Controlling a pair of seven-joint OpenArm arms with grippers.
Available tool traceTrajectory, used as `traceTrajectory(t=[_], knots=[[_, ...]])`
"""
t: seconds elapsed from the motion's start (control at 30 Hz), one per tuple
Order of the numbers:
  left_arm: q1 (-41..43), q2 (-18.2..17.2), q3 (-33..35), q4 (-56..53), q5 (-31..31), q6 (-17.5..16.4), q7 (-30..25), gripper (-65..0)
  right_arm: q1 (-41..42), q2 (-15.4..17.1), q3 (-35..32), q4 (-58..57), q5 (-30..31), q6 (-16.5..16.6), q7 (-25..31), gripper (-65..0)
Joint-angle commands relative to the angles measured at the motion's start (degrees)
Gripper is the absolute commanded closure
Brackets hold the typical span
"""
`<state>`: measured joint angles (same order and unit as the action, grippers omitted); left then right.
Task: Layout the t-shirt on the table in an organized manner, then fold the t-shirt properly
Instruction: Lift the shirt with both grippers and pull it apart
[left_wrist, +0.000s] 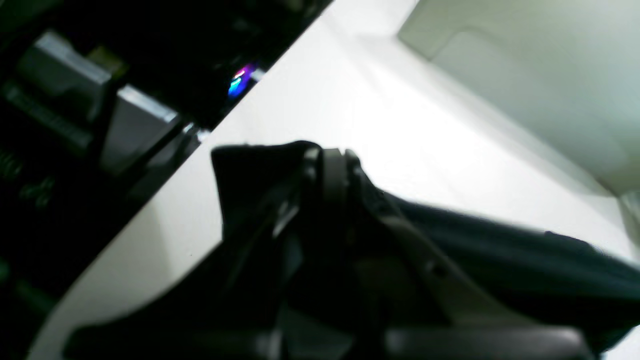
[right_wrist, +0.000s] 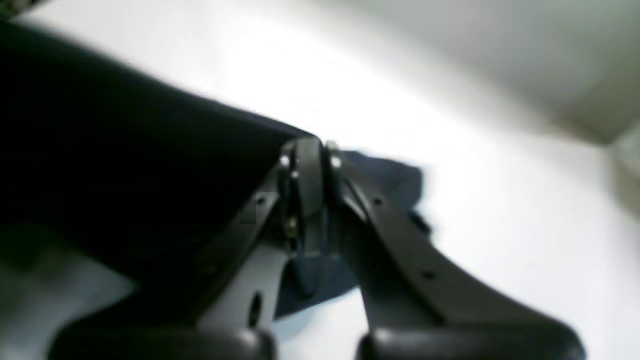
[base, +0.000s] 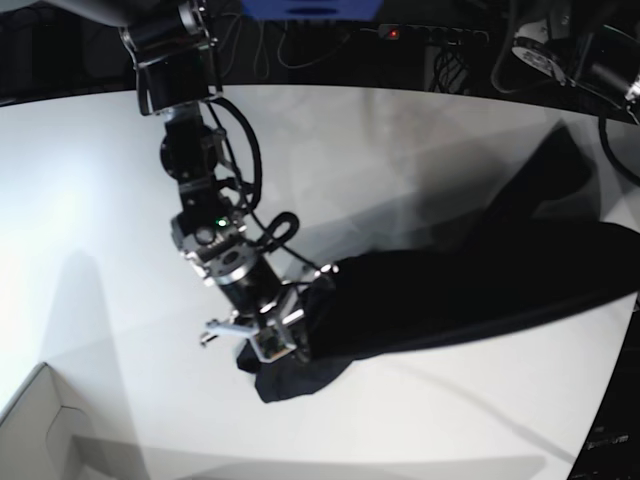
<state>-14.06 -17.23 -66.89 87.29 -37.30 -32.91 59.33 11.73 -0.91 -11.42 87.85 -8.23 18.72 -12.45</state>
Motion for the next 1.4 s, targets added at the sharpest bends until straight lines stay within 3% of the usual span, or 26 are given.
traceTrajectory(t=[0.0,0.23,0.4,0.57,1.0,1.2,1.37], knots=[[-2.24,-1.54,1.18,0.05,-0.11,-0.19,-1.88,0.0,1.33,0.16,1.0,3.09,0.27,-0.39,1.5,0.0],[-12.53,-1.62,7.07,-6.71,3.32,-0.19,-1.97,0.0,1.42,4.12,4.26,14.96,0.19,-0.39,1.33,0.0],[-22.2,-1.71,13.05,-13.66,6.22,-0.37,-2.85,0.0,5.02,7.19,5.57,19.35,0.19,-0.39,-2.63,0.0],[-30.64,-1.45,19.82,-19.2,8.68,-0.19,-6.98,0.0,11.97,7.98,10.15,19.27,0.19,-0.04,-6.32,0.0],[-52.62,-1.18,33.35,-38.27,9.39,-0.19,-17.0,0.0,34.03,18.01,10.94,11.18,0.27,-0.04,-9.31,0.0],[-60.88,-0.92,38.1,-42.32,9.21,-0.19,-19.29,0.0,37.02,21.17,11.46,11.09,0.27,-0.04,-9.31,0.0],[-60.94,-0.04,38.19,-41.97,9.12,-0.19,-18.67,0.0,35.17,21.43,15.86,13.2,0.27,-0.04,-9.57,0.0]])
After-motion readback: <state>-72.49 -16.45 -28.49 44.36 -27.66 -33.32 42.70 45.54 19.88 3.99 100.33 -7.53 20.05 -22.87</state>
